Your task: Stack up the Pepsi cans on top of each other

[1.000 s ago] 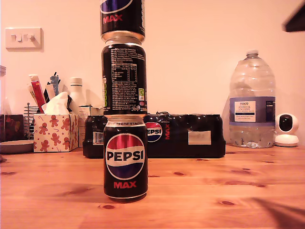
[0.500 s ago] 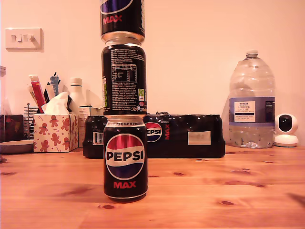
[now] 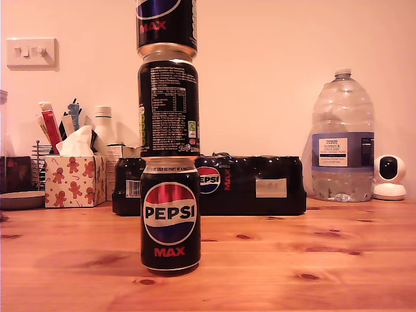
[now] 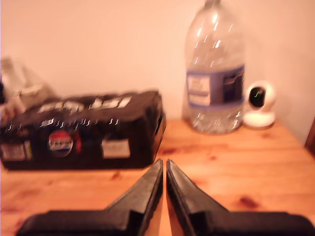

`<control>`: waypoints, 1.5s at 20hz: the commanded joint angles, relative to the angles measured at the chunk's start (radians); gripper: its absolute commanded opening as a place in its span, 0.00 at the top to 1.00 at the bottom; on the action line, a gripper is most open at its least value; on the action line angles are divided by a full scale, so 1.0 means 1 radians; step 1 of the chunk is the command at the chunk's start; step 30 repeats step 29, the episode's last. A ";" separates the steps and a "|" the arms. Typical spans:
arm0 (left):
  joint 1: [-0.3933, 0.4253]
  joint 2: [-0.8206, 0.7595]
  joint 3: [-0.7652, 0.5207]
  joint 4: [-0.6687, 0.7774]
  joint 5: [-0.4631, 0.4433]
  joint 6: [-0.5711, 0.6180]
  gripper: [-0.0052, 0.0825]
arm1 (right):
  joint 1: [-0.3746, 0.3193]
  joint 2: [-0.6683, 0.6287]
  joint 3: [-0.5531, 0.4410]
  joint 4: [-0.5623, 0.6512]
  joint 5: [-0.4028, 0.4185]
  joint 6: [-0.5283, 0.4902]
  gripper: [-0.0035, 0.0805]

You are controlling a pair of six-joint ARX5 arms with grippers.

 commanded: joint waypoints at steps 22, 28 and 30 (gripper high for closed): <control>0.067 -0.628 -0.657 0.073 -0.136 -0.189 0.95 | -0.002 -0.010 -0.012 -0.433 0.000 0.070 0.97; 0.066 -0.705 -0.661 -0.044 -0.135 -0.188 0.95 | -0.002 -0.010 -0.012 -0.434 0.000 0.069 0.97; 0.067 -0.706 -0.661 -0.057 -0.135 -0.188 0.95 | -0.002 -0.010 -0.012 -0.434 0.000 0.069 0.97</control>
